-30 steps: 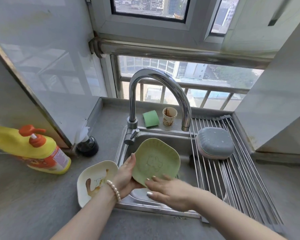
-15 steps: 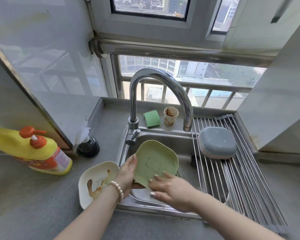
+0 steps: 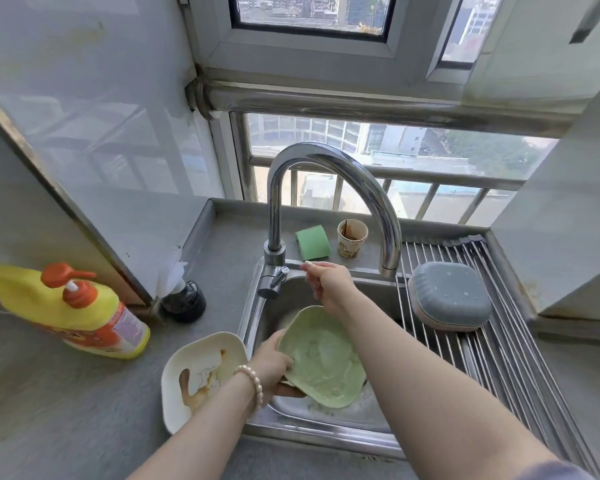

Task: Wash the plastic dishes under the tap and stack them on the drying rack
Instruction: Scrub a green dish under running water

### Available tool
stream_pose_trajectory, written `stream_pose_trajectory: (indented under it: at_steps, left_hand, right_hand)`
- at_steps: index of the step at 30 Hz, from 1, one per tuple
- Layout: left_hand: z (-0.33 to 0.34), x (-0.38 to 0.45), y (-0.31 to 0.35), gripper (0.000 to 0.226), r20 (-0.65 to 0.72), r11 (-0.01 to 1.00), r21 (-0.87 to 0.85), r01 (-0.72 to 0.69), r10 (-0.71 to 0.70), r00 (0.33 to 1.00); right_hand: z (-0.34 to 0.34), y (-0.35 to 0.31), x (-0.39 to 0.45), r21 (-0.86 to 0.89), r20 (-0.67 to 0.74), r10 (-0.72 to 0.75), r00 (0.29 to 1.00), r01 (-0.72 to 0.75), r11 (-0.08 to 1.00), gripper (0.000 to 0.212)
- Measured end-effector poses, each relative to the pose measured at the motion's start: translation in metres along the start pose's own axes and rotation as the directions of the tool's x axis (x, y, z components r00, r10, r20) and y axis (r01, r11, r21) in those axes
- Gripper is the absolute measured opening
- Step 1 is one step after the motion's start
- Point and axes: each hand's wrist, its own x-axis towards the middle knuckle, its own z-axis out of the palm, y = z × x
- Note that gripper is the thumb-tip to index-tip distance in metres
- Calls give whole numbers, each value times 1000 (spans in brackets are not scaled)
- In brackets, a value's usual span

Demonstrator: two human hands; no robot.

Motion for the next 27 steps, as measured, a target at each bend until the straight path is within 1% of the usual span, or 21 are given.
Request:
stream_pose_trajectory:
  at_steps: [3, 5, 10, 13, 15, 18, 19, 20, 22, 23, 24, 25, 26, 27]
  left_hand:
    - [0, 2, 3, 49, 16, 1000, 5, 16, -16, 1000]
    - [-2, 5, 5, 46, 9, 1000, -5, 21, -21, 1000]
    - [-7, 15, 7, 44, -41, 998, -51, 36, -38, 998]
    - [-9, 21, 4, 45, -56, 993, -100, 58, -64, 996]
    - [-7, 23, 2, 45, -58, 988, -137, 69, -78, 995]
    - [-1, 26, 3, 41, -63, 980, -190, 50, -63, 996]
    - [0, 27, 5, 37, -67, 980, -198, 34, -48, 997]
    - [3, 27, 7, 34, -66, 980, -198, 15, -29, 997]
    - [12, 29, 10, 28, -62, 978, -207, -22, 9, 998]
    - [16, 31, 11, 27, -61, 976, -214, -43, 30, 998]
    - [21, 33, 12, 25, -58, 973, -222, -63, 51, 997]
    - [26, 35, 13, 23, -58, 969, -234, -82, 70, 996]
    - [29, 37, 14, 23, -61, 963, -252, -95, 82, 995]
    - [33, 39, 14, 23, -66, 958, -268, -103, 89, 994]
  right_hand:
    - [10, -1, 23, 113, 91, 123, 988, -133, 985, 26]
    - [15, -1, 33, 110, 120, 178, 977, -192, 975, 27]
    - [29, -5, 39, -81, 186, 287, 940, -276, 958, 27]
    - [33, 0, 37, -69, 214, 320, 923, -312, 947, 27]
    - [32, 3, 30, -96, 215, 334, 918, -321, 942, 28]
    - [32, 1, 14, -287, 201, 379, 903, -315, 905, 29]
    - [34, 1, 10, -319, 206, 374, 904, -299, 899, 29]
    - [32, 2, 6, -301, 218, 339, 915, -267, 915, 28]
    - [25, 9, -1, -158, 222, 179, 958, -146, 977, 25]
    - [18, 14, -7, -108, 178, 84, 980, -66, 992, 24]
    - [9, 20, -15, -126, 114, -13, 993, 27, 992, 25]
    - [-2, 28, -24, -233, 58, -118, 991, 129, 964, 26]
    - [-14, 39, -34, -396, 48, -221, 974, 222, 891, 27]
    - [-28, 51, -44, -576, 96, -291, 952, 292, 764, 28]
